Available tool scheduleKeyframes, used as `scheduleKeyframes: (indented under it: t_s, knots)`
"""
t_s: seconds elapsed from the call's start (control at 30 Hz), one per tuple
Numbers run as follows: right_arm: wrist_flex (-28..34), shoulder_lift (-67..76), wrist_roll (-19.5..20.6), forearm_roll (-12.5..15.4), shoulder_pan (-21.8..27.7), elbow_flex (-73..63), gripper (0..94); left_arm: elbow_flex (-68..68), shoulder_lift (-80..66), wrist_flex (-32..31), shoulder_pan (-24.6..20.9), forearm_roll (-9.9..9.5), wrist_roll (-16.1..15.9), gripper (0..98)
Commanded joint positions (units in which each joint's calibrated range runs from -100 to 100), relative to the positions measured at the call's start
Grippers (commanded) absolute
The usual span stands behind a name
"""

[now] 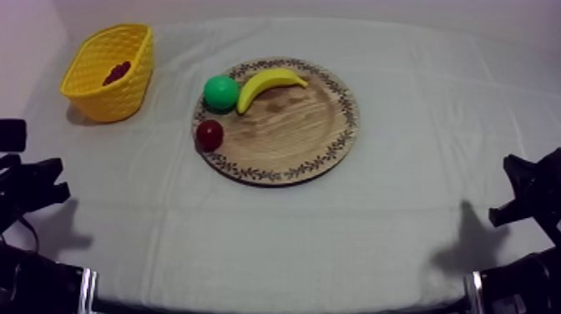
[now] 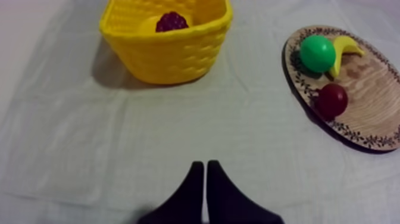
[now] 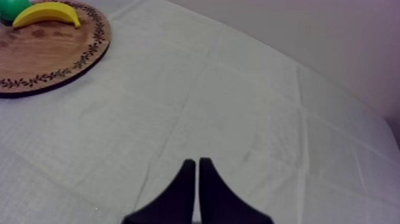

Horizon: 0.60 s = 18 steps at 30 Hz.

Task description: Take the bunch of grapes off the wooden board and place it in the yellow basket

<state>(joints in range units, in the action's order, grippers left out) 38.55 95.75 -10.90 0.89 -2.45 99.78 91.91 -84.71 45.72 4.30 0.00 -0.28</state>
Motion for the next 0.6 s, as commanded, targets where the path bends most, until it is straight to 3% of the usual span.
scheduleKeyframes:
  t_s: [0.0,0.23,0.43,0.57]
  knots:
    - [-0.01,0.0,-0.01,0.01,0.0,0.0,0.3,0.68,-4.97,-0.29,-0.13,0.14,-0.3,0.0]
    - [-0.01,0.0,-0.02,0.01,0.0,0.0,0.3,3.67,-11.45,-4.01,-0.41,-0.04,0.41,0.0]
    - [-0.01,0.0,-0.02,0.01,0.0,0.0,0.3,4.59,-14.56,-5.02,-1.42,-0.49,6.51,0.0]
    - [-0.01,0.0,-0.02,0.01,0.0,0.0,0.3,5.31,-15.12,-5.99,-1.49,-1.03,8.83,0.0]
